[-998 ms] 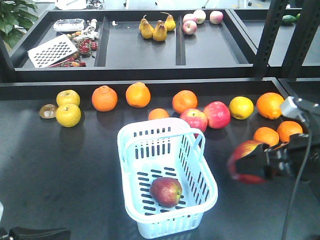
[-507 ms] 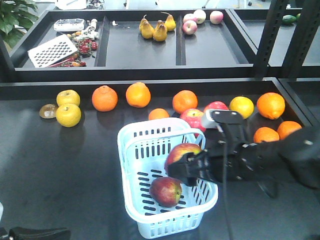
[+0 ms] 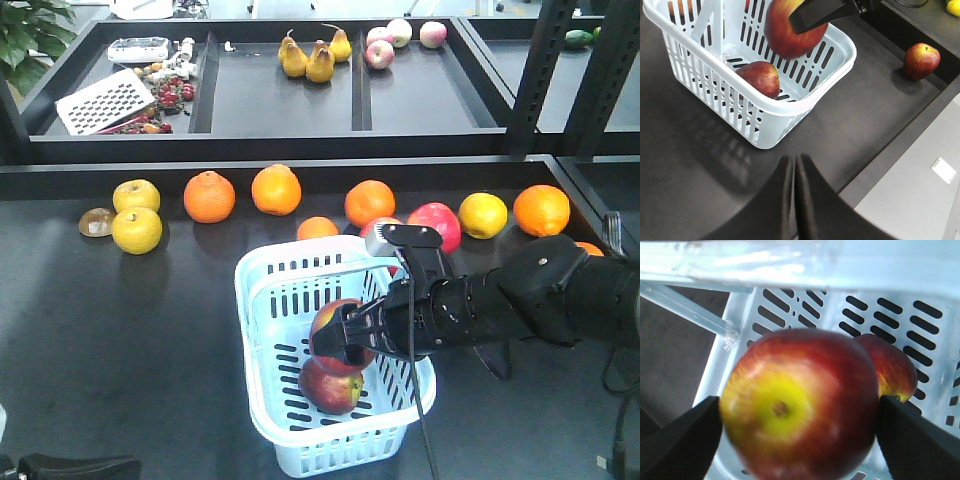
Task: Pick three apples into basket with both arms
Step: 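Carry the second apple into the basket and open the right gripper, then reach the right gripper to a third red apple and grasp it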
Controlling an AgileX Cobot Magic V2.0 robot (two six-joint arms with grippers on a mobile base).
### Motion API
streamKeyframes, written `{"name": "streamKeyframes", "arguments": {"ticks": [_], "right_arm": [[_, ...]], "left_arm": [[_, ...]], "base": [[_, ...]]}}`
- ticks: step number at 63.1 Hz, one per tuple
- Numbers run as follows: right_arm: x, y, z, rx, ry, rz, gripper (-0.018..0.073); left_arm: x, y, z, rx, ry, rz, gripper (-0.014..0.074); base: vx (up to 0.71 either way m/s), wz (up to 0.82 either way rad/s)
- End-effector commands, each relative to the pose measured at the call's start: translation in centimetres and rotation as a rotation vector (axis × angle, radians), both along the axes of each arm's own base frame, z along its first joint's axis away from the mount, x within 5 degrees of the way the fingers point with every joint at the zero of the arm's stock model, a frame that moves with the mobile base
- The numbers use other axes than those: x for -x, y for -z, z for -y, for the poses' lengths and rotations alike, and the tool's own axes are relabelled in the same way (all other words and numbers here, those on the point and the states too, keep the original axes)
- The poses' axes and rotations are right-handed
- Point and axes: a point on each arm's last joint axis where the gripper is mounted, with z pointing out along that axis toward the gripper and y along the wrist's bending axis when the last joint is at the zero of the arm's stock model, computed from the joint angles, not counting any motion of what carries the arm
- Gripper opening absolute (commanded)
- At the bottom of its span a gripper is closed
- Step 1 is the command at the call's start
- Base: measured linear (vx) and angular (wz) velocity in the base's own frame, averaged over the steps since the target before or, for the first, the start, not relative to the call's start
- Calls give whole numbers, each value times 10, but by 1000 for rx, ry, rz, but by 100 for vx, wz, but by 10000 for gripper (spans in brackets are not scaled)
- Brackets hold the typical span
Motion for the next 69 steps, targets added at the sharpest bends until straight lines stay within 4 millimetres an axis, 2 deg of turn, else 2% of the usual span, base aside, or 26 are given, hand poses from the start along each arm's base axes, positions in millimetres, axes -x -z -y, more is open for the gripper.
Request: {"name": "streamKeyframes", "arguments": {"ticks": [1, 13, 21, 30, 37, 46, 53, 63, 69], "right_arm": [[-4, -22, -1, -46, 12, 61, 588], [-1, -22, -2, -40, -16, 52, 536], [4, -29, 2, -46, -46, 38, 439], [13, -52, 21, -43, -19, 34, 220], [25, -73, 47, 45, -13, 76, -11], [39, -90, 89, 214, 95, 80, -8], [46, -95, 127, 383, 244, 40, -7], [53, -81, 180, 549, 537, -42, 28], [58, -73, 202, 583, 615, -86, 117]], "left_arm": [[-5, -12, 1, 51, -38, 40, -6], [-5, -12, 1, 51, -38, 40, -6], [-5, -12, 1, 51, -38, 40, -6], [-5, -12, 1, 51, -38, 40, -6], [-5, -12, 1, 51, -38, 40, -6], [-5, -12, 1, 51, -37, 38, -6], [-5, -12, 1, 51, -37, 38, -6], [-5, -12, 1, 50, -36, 38, -6], [-5, -12, 1, 50, -36, 38, -6]], "base": [[0, 0], [0, 0], [0, 0], [0, 0], [0, 0], [0, 0], [0, 0], [0, 0], [0, 0]]}}
